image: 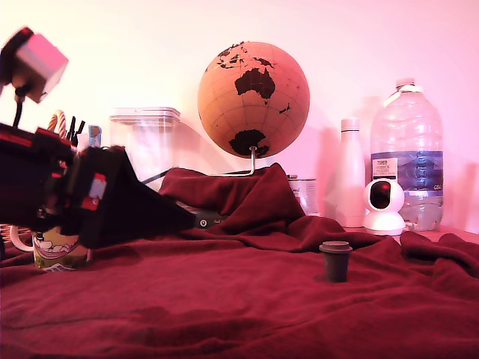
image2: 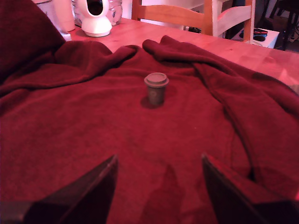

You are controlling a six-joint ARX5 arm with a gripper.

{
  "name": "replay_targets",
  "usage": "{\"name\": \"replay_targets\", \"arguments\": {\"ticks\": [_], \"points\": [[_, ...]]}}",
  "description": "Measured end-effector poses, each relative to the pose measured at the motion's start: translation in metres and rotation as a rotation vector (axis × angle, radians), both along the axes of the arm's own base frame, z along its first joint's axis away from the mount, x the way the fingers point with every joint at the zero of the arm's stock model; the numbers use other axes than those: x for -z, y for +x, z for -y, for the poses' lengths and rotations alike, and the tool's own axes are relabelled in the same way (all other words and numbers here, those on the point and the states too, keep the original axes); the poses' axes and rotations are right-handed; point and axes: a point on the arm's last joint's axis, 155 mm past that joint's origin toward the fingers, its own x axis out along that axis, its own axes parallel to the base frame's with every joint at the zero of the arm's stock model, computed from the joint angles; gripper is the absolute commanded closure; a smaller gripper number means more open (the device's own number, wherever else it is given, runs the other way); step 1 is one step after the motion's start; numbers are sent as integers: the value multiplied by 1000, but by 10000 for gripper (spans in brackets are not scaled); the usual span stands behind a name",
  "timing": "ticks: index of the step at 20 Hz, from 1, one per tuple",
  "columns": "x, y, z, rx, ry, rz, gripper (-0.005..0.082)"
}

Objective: Pick up the coffee capsules on the table and drop them inside the coffee cup

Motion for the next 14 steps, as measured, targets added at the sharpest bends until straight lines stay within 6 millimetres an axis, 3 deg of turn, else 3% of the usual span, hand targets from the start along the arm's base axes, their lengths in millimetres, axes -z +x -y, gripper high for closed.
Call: {"name": "replay_targets", "arguments": {"ticks": [14], "points": [[20,7,54,91,31,-36,249]]}}
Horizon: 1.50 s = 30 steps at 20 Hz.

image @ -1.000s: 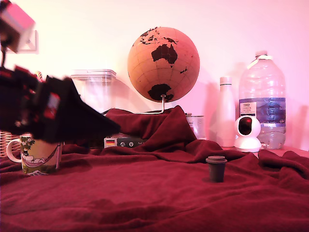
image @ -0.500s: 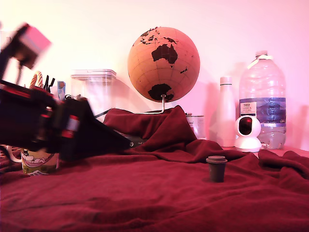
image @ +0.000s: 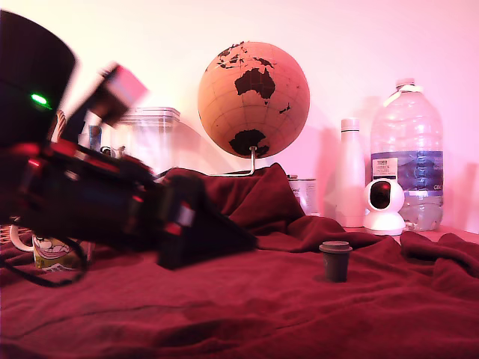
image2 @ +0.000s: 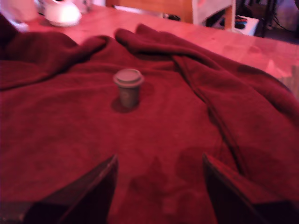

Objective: Pick up the coffee capsules on the table and drop them inside the coffee cup

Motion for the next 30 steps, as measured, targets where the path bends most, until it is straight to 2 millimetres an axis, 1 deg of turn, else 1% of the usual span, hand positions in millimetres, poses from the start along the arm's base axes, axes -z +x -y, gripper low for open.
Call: {"name": "replay_targets", "arguments": {"ticks": [3,7,14,19,23,28,30], "points": [[1,5,5,-9,-2,1,249],[-3,15,15,-11,-19,12,249],[-8,22,28,-2,-36,19,249],[-4,27,34,-3,-33,15,250],[-6,37,46,1,-45,25,250],[3,48,59,2,-44,16,250],[3,51,63,2,-48,15,250]]}}
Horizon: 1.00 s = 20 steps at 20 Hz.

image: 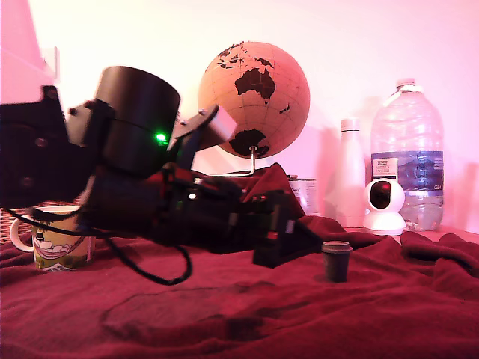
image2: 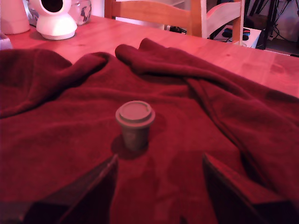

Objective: Pick up the coffee capsules on the table and drop them inside the coffee cup

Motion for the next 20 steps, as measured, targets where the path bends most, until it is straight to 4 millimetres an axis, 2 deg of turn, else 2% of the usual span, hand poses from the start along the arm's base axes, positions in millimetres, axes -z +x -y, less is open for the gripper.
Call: {"name": "replay_targets", "arguments": {"ticks": [5,12,18,20], "points": [[-1,9,13,0,0,-18,250],[20,18,27,-2,51,-106,250],[19,29,41,-7,56,-146,250],[32,31,45,-2,79,-172,250]]}}
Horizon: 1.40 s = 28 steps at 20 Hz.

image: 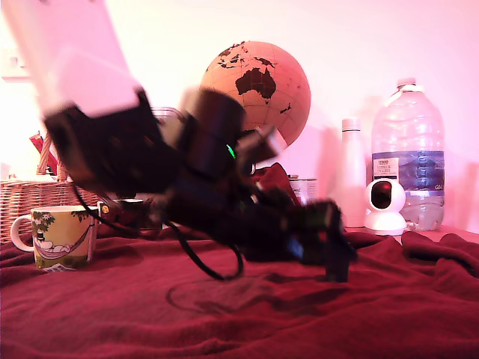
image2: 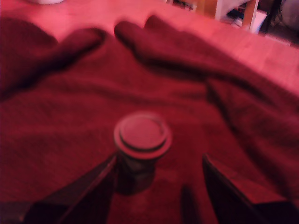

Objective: Pick up the coffee capsules on the table and drop them inside the coffee cup

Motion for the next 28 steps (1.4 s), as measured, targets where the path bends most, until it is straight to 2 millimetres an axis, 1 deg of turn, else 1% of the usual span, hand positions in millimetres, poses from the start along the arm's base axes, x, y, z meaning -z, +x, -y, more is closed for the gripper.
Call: {"name": "replay_targets", "arguments": {"ticks": [1,2,7,9,13,21,23,26,27,28], "points": [[8,-1,-1,1,22,-22,250],[10,0,0,0,28,-27,251],[-4,11,8,-11,8,-2,252],[-3,11,9,-11,12,-5,254],[9,18,15,-12,33,-29,254],[10,19,18,-13,52,-51,258],[10,19,18,-13,52,-51,311],[11,19,17,-15,55,-54,498],[11,19,17,-15,58,-56,536],[12,19,16,-15,59,-57,545]]}}
